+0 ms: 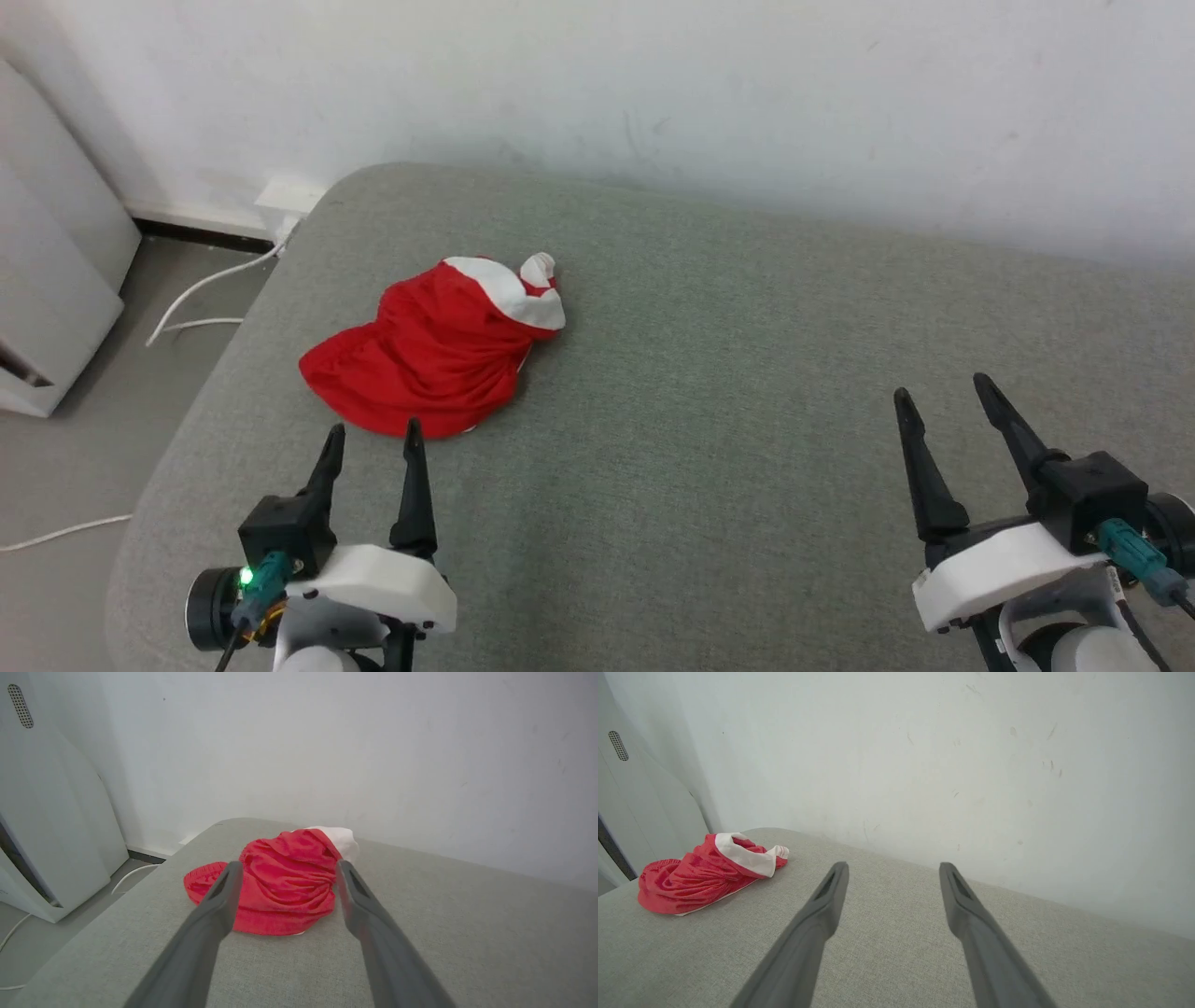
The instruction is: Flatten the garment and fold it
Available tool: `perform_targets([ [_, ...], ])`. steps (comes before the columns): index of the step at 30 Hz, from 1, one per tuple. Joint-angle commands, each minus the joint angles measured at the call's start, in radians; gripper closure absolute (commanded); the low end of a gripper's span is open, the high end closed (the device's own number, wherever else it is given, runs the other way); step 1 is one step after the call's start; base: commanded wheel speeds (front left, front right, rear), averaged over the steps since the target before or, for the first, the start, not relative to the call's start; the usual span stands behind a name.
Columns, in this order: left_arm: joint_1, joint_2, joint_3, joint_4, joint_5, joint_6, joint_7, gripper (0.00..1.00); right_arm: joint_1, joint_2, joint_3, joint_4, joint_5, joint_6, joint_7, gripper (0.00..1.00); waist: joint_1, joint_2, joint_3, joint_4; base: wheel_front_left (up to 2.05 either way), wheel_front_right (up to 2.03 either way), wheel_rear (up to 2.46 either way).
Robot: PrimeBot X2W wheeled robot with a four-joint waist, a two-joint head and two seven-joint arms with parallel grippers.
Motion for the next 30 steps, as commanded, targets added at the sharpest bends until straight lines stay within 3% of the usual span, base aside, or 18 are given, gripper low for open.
perform_targets([
  [1,0.003,0.002,-0.005,0.005,-0.012,0.008,-0.011,0.00,0.006,0.001,0.003,-0.007,0.005,0.003,-0.005,0.00,0.0000,0.0000,0.004,0.015,0.00,0.00,0.00],
  [16,-0.053,0.003,-0.018,0.013,-0.039,0.015,-0.043,0.00,-0.008,0.002,0.013,-0.024,0.021,0.004,-0.005,0.00,0.0000,0.0000,0.046,0.058,0.00,0.00,0.00],
  [24,-0.206,0.003,-0.005,0.045,-0.049,-0.004,-0.060,0.00,-0.044,0.002,0.027,-0.029,0.027,0.004,0.000,0.00,0.0000,0.0000,0.107,0.026,0.00,0.00,0.00],
  [30,-0.366,0.027,0.025,0.166,-0.078,-0.021,-0.063,0.00,-0.067,0.002,0.031,-0.028,0.038,0.005,-0.005,0.00,0.0000,0.0000,0.154,-0.017,0.00,0.00,0.00],
])
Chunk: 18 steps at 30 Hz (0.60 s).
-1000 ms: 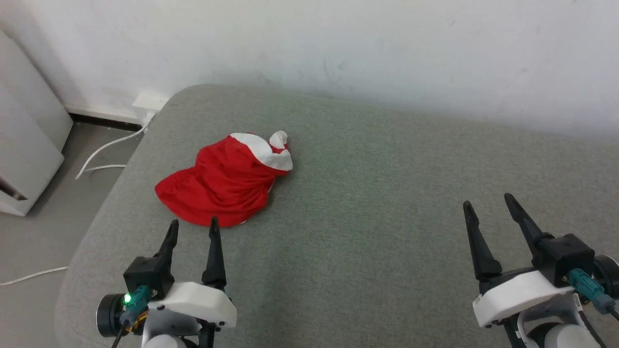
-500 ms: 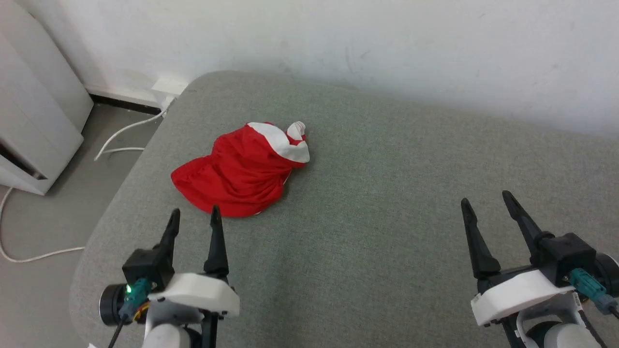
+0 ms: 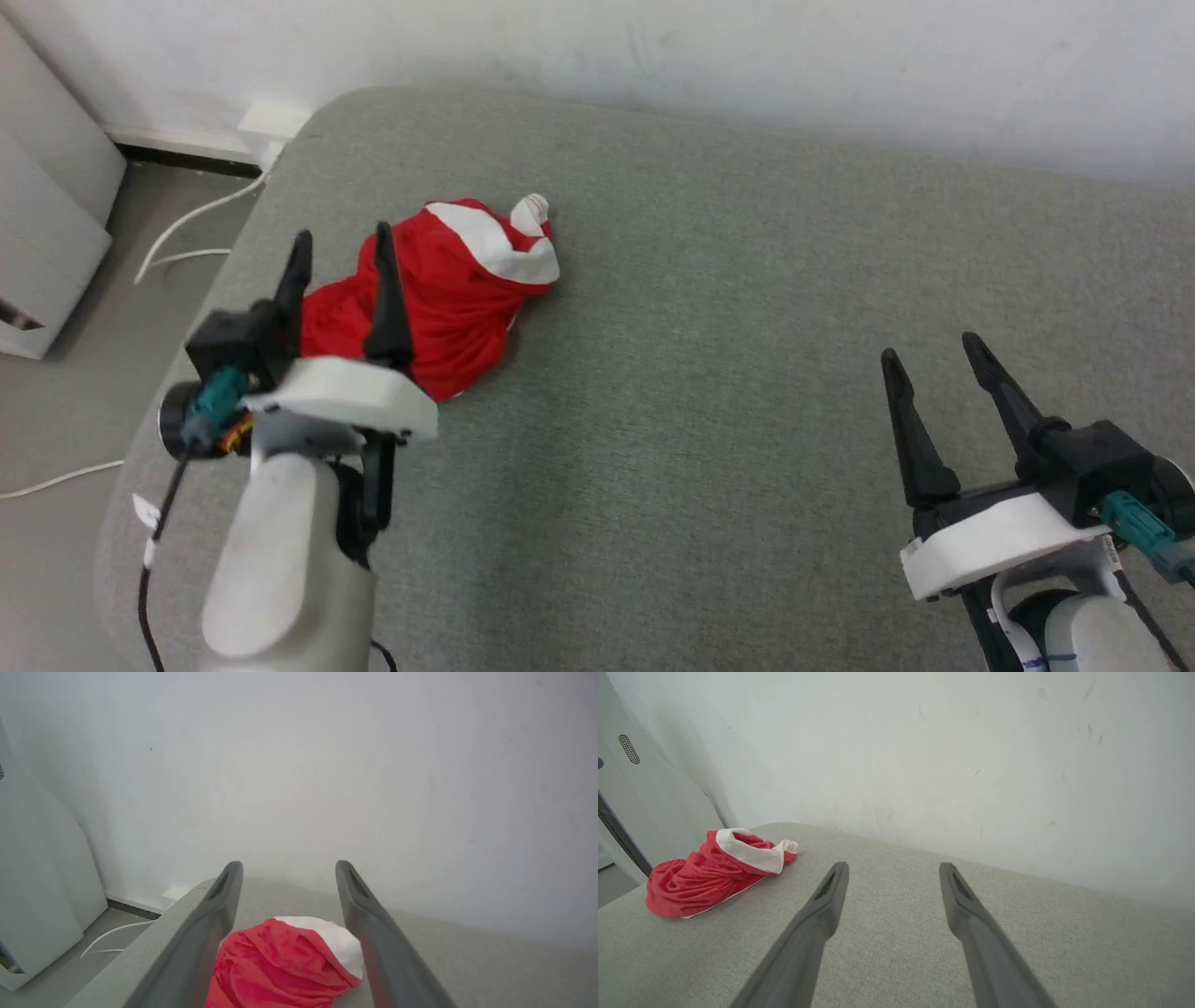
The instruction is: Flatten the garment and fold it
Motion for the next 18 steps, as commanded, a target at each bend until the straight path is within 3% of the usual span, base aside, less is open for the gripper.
perform_targets([
  [1,-0.046,0.017,0.010,0.042,-0.019,-0.009,0.010,0.00,-0.020,0.001,0.002,0.000,0.011,0.005,-0.006,0.00,-0.0001,0.0000,0.032,-0.035,0.00,0.00,0.00],
  [9,-0.247,0.099,0.023,0.317,-0.078,-0.048,0.171,0.00,-0.047,0.002,0.019,0.011,0.030,0.005,-0.020,0.00,-0.0001,0.0000,0.084,-0.084,0.00,0.00,0.00],
  [18,-0.436,0.181,0.025,0.645,-0.166,-0.109,0.480,0.00,-0.092,0.002,0.048,0.021,0.041,0.005,-0.034,0.00,-0.0001,0.0000,0.143,-0.122,0.00,0.00,0.00],
])
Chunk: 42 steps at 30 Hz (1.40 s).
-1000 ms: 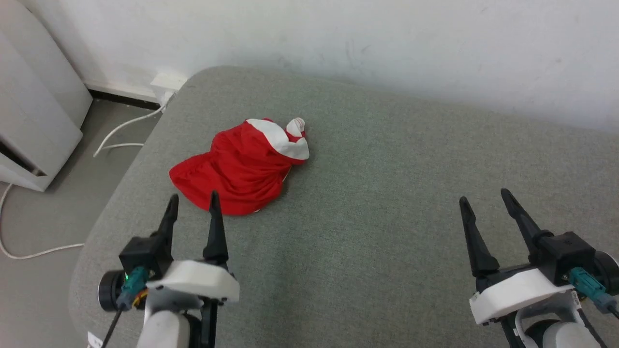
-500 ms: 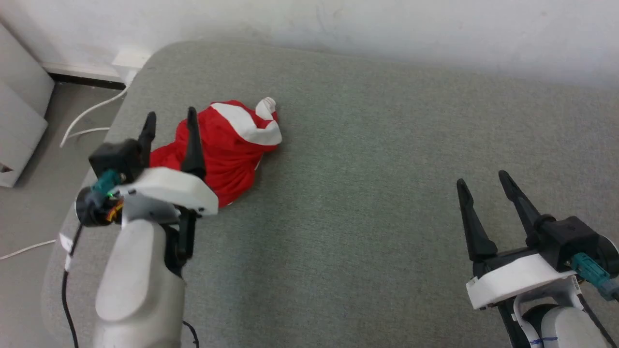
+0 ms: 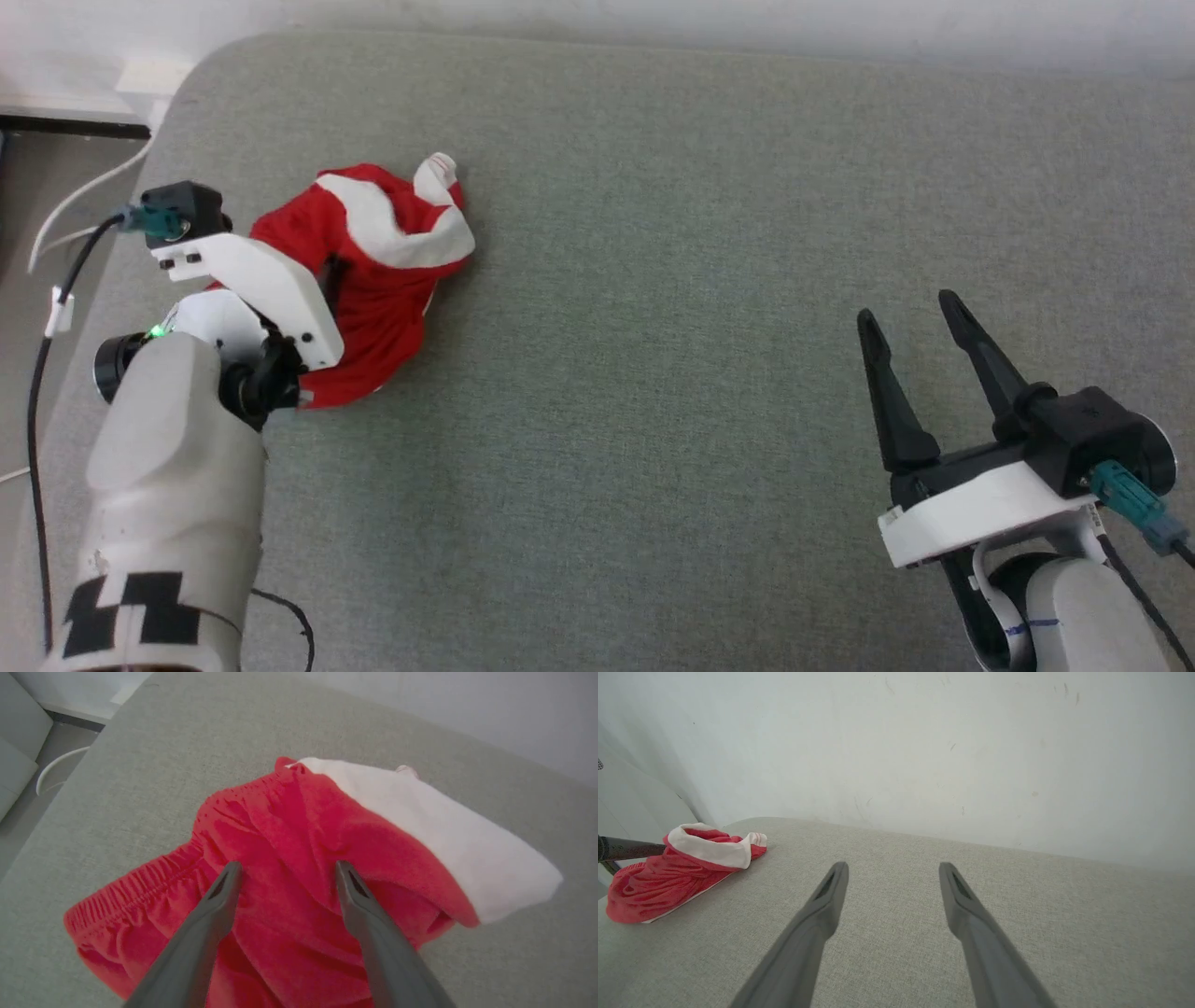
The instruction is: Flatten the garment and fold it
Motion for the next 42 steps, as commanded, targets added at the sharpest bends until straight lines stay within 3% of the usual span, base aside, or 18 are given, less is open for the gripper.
perform_targets([
  [1,-0.039,0.018,-0.002,0.056,-0.018,-0.016,0.057,0.00,-0.022,0.002,0.009,0.002,0.011,0.005,-0.011,0.00,-0.0001,0.0000,0.026,-0.022,0.00,0.00,0.00],
  [8,-0.104,0.057,-0.008,0.237,-0.097,-0.055,0.313,0.00,-0.043,0.002,0.025,0.019,0.026,0.005,-0.027,0.00,-0.0001,0.0000,0.049,-0.041,0.00,0.00,0.00],
  [9,-0.110,0.061,-0.011,0.258,-0.106,-0.058,0.349,0.16,-0.044,0.002,0.025,0.021,0.030,0.005,-0.029,0.00,-0.0001,0.0000,0.050,-0.042,0.00,0.00,0.00],
  [10,-0.115,0.065,-0.014,0.277,-0.115,-0.061,0.379,0.47,-0.045,0.002,0.025,0.023,0.031,0.005,-0.031,0.00,-0.0001,0.0000,0.051,-0.043,0.00,0.00,0.00],
  [12,-0.127,0.075,-0.019,0.303,-0.130,-0.066,0.418,1.00,-0.047,0.002,0.025,0.024,0.035,0.005,-0.034,0.00,-0.0001,0.0000,0.053,-0.044,0.00,0.00,0.00],
  [16,-0.126,0.085,-0.038,0.294,-0.131,-0.070,0.403,1.00,-0.044,0.002,0.020,0.033,0.039,0.005,-0.036,0.00,-0.0001,0.0000,0.034,-0.041,0.00,0.00,0.00],
  [19,-0.124,0.093,-0.052,0.262,-0.115,-0.070,0.321,1.00,-0.033,0.002,0.012,0.041,0.041,0.005,-0.037,0.00,-0.0001,0.0000,0.005,-0.031,0.00,0.00,0.00],
  [24,-0.132,0.103,-0.070,0.212,-0.080,-0.053,0.162,1.00,-0.016,0.002,0.001,0.051,0.047,0.005,-0.041,0.00,-0.0001,0.0000,-0.045,-0.015,0.00,0.00,0.00],
  [35,-0.167,0.067,-0.113,0.062,0.010,0.005,-0.344,1.00,0.041,0.002,-0.061,0.059,0.071,0.005,-0.049,0.00,-0.0001,0.0000,-0.165,-0.014,0.00,0.00,0.00],
  [42,-0.152,0.002,-0.148,-0.030,0.028,0.008,-0.487,1.00,0.070,0.002,-0.099,0.047,0.081,0.005,-0.046,0.00,-0.0001,0.0000,-0.205,-0.086,0.00,0.00,0.00],
])
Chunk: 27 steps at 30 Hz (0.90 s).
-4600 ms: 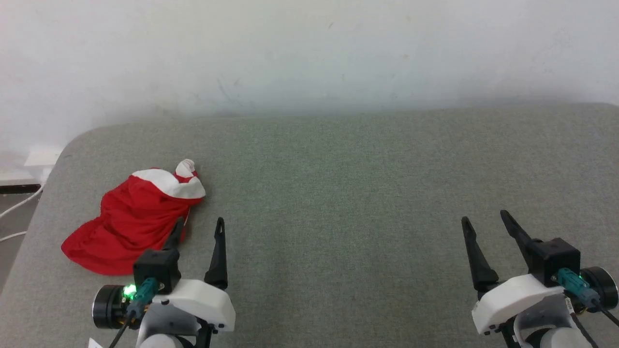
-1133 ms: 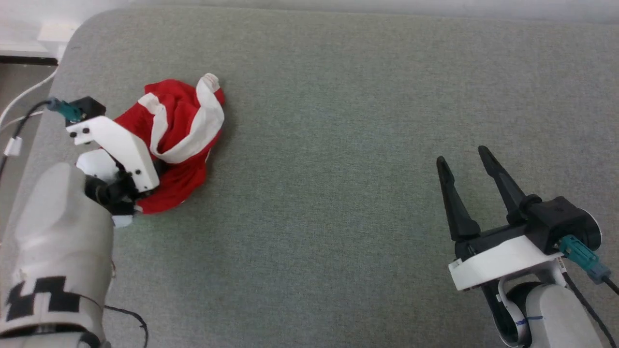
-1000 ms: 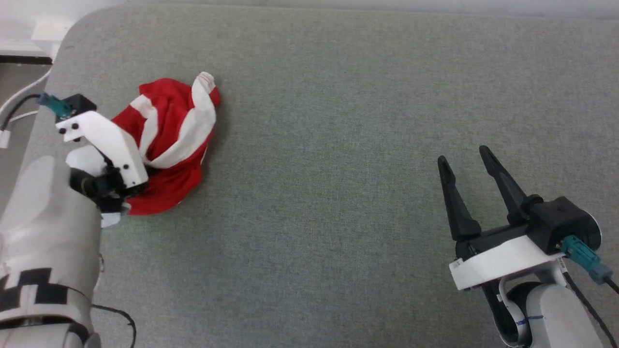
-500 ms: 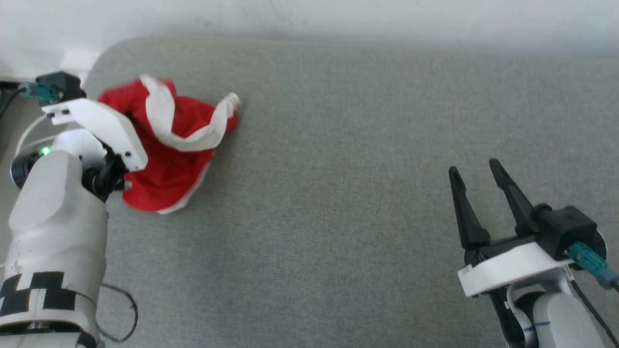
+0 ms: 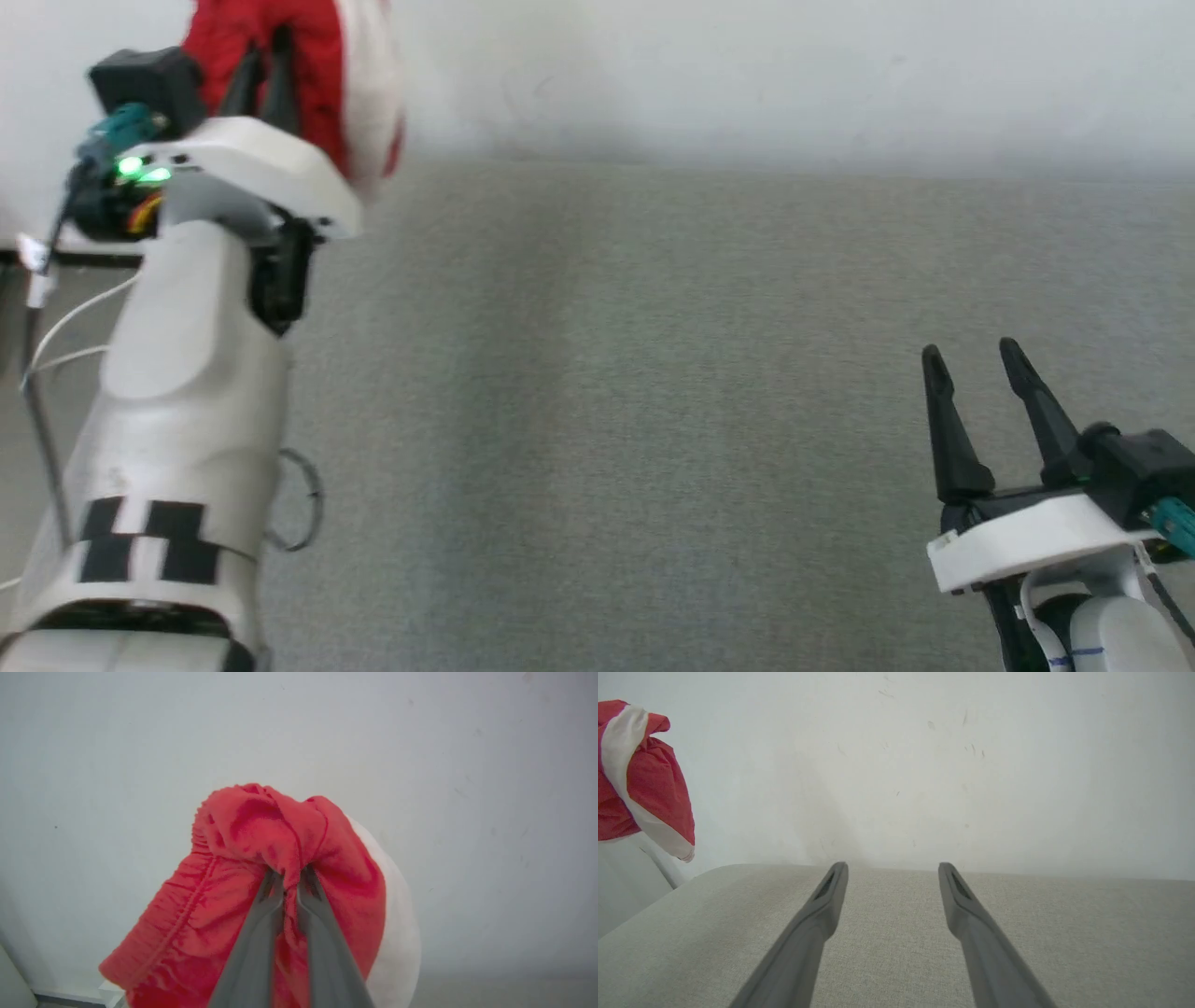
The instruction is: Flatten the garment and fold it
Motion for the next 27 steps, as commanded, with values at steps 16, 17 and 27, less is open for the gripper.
perform_targets([
  [16,0.417,-0.173,-0.302,-0.236,-0.123,0.023,0.015,1.00,0.060,0.000,-0.007,-0.007,0.034,0.005,0.013,0.00,0.0001,0.0000,-0.030,-0.240,0.00,0.00,0.00],
  [17,0.457,-0.173,-0.336,-0.241,-0.137,0.041,0.022,1.00,0.063,0.000,-0.006,-0.006,0.035,0.005,0.012,0.00,0.0001,0.0000,-0.030,-0.243,0.00,0.00,0.00],
  [27,0.661,-0.173,-0.473,-0.271,-0.145,0.121,0.010,0.00,0.079,0.000,-0.001,0.001,0.045,0.005,0.005,0.00,0.0001,0.0000,-0.031,-0.204,0.00,0.00,0.00],
])
